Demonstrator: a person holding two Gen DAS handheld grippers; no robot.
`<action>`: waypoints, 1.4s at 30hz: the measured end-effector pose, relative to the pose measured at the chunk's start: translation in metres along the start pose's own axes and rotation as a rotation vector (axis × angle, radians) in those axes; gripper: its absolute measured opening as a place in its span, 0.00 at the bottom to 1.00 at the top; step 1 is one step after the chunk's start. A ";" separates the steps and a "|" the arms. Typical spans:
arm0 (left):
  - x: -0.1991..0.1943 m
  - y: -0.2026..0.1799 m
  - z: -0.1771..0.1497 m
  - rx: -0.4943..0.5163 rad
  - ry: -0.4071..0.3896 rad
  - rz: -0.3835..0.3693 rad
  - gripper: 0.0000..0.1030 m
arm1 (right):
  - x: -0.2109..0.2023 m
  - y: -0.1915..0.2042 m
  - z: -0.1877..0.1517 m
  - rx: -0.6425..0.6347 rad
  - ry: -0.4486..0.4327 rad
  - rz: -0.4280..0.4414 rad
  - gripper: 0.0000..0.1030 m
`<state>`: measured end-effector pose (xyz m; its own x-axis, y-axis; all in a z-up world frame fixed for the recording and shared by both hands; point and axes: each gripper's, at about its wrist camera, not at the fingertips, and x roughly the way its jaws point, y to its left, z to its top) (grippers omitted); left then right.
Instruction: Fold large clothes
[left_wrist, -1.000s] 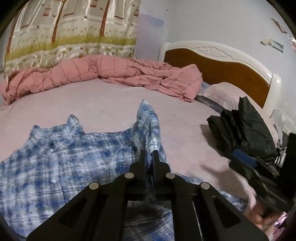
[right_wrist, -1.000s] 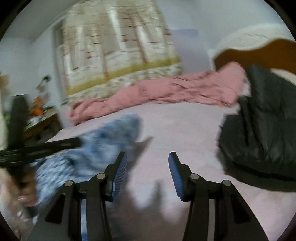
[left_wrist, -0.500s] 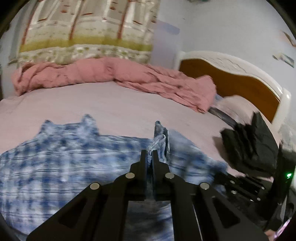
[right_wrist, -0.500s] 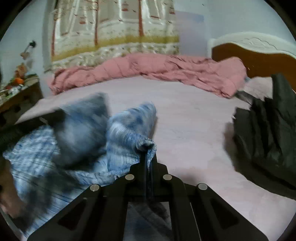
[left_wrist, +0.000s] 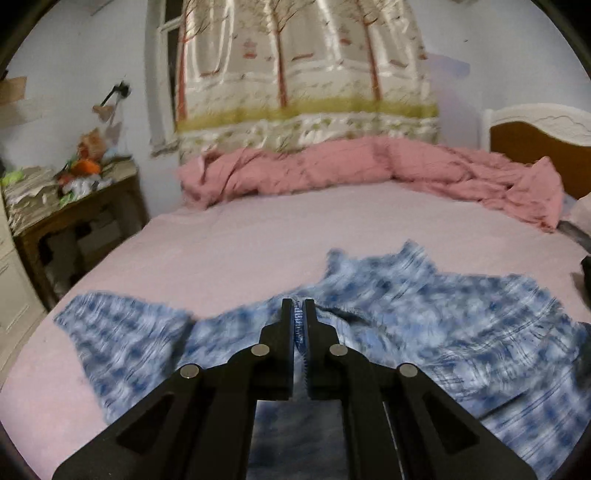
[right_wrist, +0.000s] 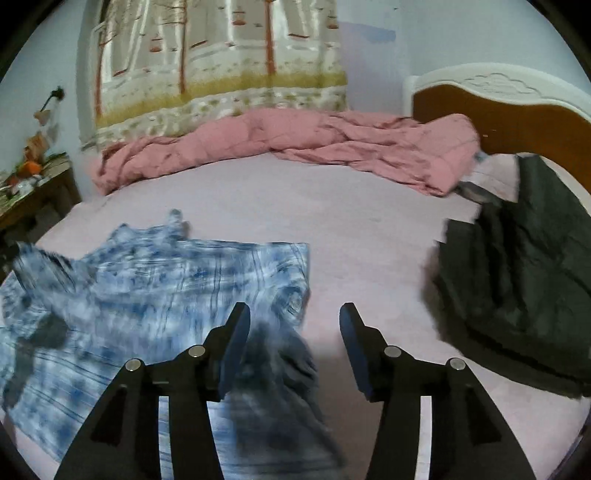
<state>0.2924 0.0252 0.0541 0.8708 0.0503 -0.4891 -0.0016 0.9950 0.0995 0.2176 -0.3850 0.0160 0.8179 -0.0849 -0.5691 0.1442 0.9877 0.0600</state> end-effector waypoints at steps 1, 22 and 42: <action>0.004 0.008 -0.008 -0.012 0.023 -0.009 0.03 | 0.003 0.007 0.004 0.000 0.014 0.011 0.53; 0.019 0.051 -0.047 -0.159 0.132 0.000 0.03 | 0.064 0.034 -0.016 -0.132 0.172 -0.131 0.66; 0.102 0.114 -0.042 -0.430 0.415 -0.428 0.70 | 0.037 0.122 0.033 -0.123 -0.001 0.017 0.76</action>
<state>0.3608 0.1471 -0.0210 0.5809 -0.4065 -0.7052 0.0299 0.8764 -0.4806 0.2839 -0.2715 0.0288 0.8200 -0.0681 -0.5683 0.0609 0.9976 -0.0316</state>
